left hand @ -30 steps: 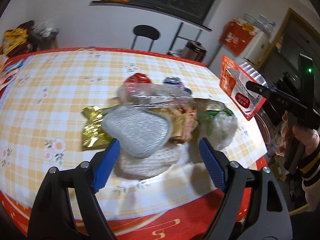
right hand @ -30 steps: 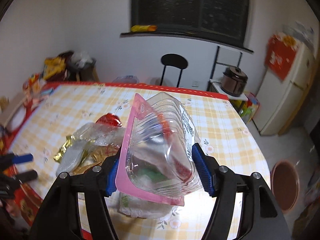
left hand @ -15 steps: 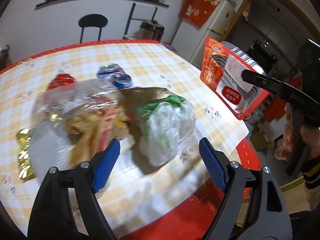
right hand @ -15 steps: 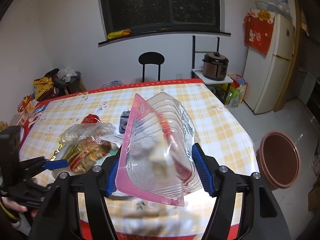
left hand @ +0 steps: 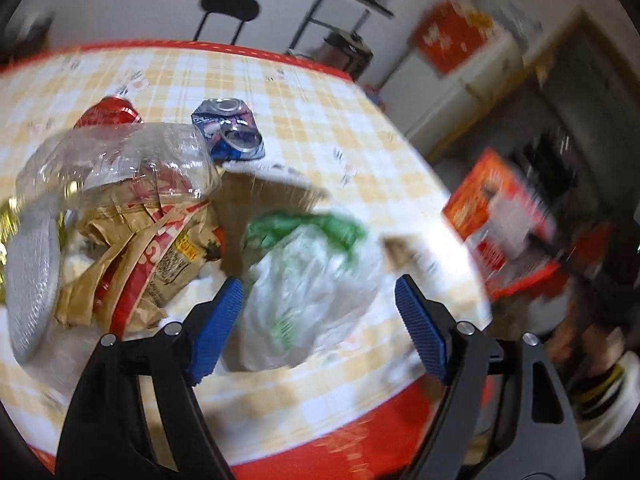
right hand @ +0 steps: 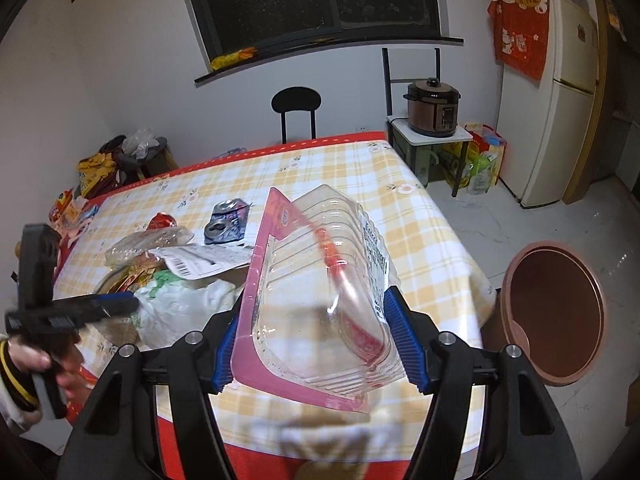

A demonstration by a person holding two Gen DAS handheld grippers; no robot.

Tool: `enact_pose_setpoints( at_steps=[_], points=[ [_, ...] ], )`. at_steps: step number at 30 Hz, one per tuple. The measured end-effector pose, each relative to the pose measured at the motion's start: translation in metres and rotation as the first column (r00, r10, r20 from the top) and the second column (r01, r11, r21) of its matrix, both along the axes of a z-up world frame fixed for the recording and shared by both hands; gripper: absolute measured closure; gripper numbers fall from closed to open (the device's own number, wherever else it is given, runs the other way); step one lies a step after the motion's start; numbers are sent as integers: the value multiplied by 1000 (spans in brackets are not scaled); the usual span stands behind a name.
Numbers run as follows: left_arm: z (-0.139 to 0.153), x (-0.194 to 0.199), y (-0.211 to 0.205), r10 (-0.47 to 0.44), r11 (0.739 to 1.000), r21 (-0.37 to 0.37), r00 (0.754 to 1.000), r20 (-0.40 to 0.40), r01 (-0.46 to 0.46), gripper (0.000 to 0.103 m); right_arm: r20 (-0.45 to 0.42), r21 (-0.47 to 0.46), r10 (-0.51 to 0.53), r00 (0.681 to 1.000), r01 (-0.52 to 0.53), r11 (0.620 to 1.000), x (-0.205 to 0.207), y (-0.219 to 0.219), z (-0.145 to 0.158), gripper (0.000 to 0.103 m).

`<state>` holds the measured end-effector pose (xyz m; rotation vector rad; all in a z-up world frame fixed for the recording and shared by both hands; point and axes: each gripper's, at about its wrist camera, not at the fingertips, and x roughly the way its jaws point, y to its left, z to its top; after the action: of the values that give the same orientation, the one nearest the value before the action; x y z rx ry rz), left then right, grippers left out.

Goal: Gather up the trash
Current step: 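Lift the plastic box with the right tool while the left tool approaches the paper label, then grasp the white paper label sheet with the left tool while the right tool holds the box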

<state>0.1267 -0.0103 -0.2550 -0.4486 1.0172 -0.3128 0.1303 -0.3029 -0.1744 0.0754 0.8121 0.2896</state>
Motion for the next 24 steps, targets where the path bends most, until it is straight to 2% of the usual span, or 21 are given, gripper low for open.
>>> enact_pose_setpoints(
  at_steps=[3,5,7,9,11,14,19,21,23,24],
  points=[
    [5,18,15,134,984,-109,988,-72,-141,35,0,21,0,1000,0,1000,6,-16,-4,39],
    [4,34,22,222,954,-175,967,-129,-242,35,-7,33,0,1000,1,999,11,-21,-8,38],
    [2,48,21,272,937,-183,950,-156,-298,35,-8,46,2,1000,-2,999,13,-25,-10,38],
    [-2,58,21,310,928,-156,933,-181,-338,35,-5,54,5,1000,-5,999,16,-28,-10,39],
    [-11,67,23,341,906,-179,912,-230,-383,35,-3,55,11,1000,-11,998,17,-29,-10,38],
    [-22,74,23,365,885,-199,893,-264,-420,36,-5,47,9,1000,-8,999,15,-35,-11,38],
    [-37,87,14,355,890,-183,888,-293,-417,36,-21,38,-24,999,25,999,13,-46,-15,38],
    [-44,89,12,356,892,-170,884,-302,-418,43,-24,36,-33,999,34,999,12,-50,-16,40],
    [-51,91,10,350,894,-169,883,-313,-415,58,-28,36,-39,999,40,999,10,-51,-17,41],
    [-52,91,10,346,895,-170,883,-317,-412,63,-28,38,-41,999,42,998,9,-51,-17,41]
  ],
)
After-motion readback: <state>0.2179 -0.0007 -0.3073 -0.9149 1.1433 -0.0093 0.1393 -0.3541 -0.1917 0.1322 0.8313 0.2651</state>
